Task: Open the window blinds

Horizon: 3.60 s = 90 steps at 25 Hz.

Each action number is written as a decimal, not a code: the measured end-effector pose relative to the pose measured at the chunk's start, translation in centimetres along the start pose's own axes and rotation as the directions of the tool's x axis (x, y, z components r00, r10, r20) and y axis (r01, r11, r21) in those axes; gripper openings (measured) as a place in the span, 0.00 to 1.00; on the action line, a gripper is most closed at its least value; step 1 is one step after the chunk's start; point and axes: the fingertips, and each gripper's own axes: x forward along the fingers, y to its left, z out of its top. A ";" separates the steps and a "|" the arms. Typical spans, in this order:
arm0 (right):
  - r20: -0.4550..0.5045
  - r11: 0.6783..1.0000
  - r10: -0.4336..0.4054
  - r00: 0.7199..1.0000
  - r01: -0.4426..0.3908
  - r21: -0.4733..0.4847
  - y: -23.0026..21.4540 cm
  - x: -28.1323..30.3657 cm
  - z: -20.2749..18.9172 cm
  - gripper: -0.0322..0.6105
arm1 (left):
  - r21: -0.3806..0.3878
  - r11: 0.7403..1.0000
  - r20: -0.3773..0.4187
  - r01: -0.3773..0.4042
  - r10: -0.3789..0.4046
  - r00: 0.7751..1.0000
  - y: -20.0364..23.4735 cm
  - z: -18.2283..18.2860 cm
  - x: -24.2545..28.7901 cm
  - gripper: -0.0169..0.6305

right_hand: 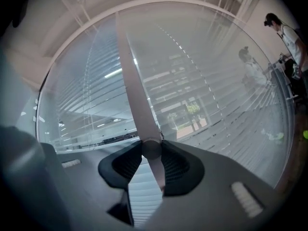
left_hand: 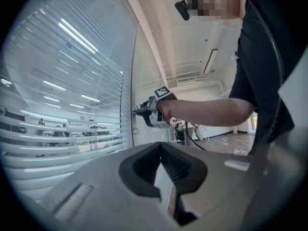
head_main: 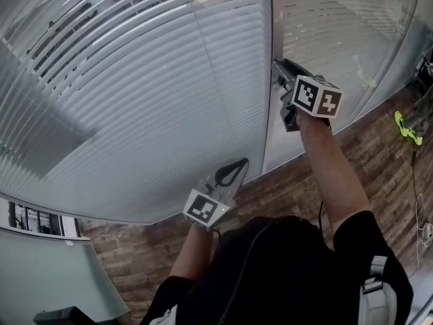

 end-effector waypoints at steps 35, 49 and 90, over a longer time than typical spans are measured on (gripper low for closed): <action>0.028 0.978 0.070 0.997 -0.063 -0.200 0.4 -2.4 -0.1 0.34 | 0.009 1.000 -0.009 0.027 -0.027 1.000 1.3 -0.3 0.6 0.03; 0.063 0.834 0.298 0.952 -0.227 -0.503 2.0 -12.4 0.1 0.08 | -0.026 0.999 -0.054 0.048 -0.049 0.997 -0.9 -1.0 5.2 0.03; -0.004 0.873 0.310 0.951 -0.286 -0.394 -11.2 -28.7 -4.8 0.06 | 0.002 0.992 -0.038 0.125 -0.125 0.991 -11.1 2.4 17.8 0.03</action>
